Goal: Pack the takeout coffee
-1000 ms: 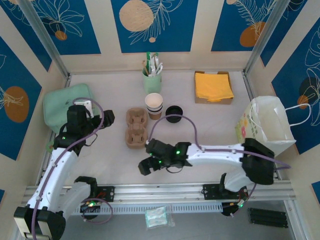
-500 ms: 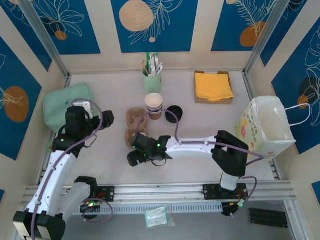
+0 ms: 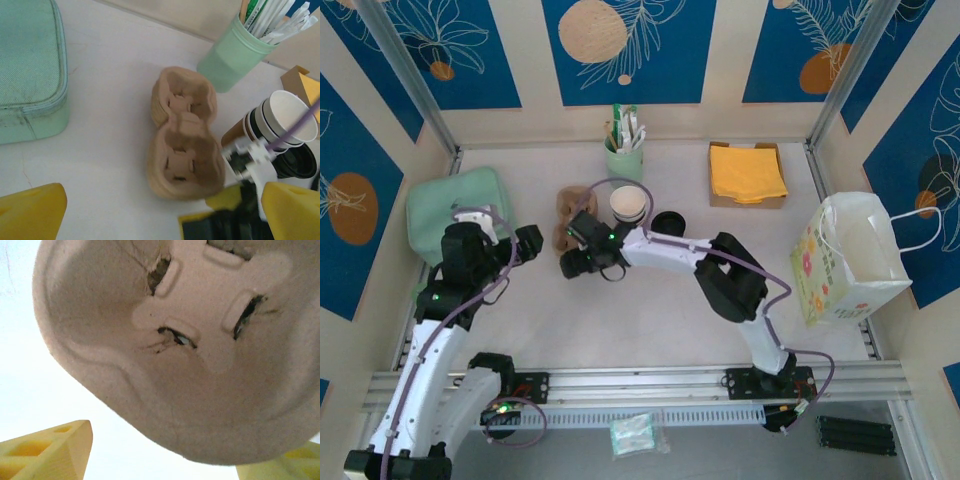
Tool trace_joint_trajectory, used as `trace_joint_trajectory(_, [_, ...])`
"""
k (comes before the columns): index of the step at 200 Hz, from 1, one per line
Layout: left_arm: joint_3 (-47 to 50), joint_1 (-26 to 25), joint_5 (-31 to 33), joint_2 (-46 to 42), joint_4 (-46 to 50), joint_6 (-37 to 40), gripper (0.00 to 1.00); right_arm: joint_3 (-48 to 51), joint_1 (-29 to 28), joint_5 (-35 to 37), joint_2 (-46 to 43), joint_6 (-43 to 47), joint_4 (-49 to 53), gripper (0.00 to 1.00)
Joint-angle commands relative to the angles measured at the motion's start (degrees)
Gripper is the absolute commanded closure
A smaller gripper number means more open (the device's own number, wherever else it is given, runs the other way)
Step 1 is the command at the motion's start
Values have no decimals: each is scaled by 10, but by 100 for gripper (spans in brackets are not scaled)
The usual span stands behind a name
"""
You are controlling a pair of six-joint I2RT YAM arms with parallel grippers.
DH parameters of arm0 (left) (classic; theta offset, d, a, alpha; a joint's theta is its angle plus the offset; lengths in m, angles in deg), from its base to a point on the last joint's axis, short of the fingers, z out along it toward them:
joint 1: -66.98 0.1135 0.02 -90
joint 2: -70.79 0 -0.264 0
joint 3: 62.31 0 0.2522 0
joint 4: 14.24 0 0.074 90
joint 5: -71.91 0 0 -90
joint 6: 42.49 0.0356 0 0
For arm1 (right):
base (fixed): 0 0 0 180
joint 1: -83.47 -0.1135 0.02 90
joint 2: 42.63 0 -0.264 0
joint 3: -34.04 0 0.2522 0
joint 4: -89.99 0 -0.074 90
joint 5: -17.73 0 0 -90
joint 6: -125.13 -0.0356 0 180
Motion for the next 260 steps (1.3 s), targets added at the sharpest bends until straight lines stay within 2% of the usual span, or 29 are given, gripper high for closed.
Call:
trace_joint_trajectory(1, [-5, -4, 3, -10, 20, -19, 0, -86, 12, -33, 35, 51, 45, 26])
trace_joint_trajectory(28, [-11, -4, 1, -13, 36, -19, 1, -99, -13, -46, 3, 80, 62, 24])
trace_joint_trajectory(55, [-21, -4, -3, -17, 40, -21, 1, -55, -36, -54, -89, 79, 59, 22])
trace_joint_trajectory(101, [-55, -4, -23, -16, 41, -30, 1, -26, -25, -25, -230, 69, 114, 21])
trace_joint_trajectory(130, [-81, -4, -51, -8, 49, -30, 0, -22, 21, 2, -292, 70, 166, 20])
trace_joint_trajectory(157, [-94, -5, -85, 6, 52, -49, 1, -24, 111, -14, -326, 56, 218, 19])
trace_joint_trajectory(181, [-90, -16, -95, 11, 47, -65, 1, -48, 182, -40, -315, 57, 271, 19])
trace_joint_trajectory(213, [-81, -68, -67, 31, 43, -70, 1, -101, 246, -70, -246, 61, 334, 22])
trace_joint_trajectory(238, [-81, -142, -21, 71, 38, -69, 0, -157, 259, -91, -180, 64, 356, 27])
trace_joint_trajectory(260, [-84, -205, 22, 115, 33, -70, 0, -221, 257, -97, -115, 66, 381, 35])
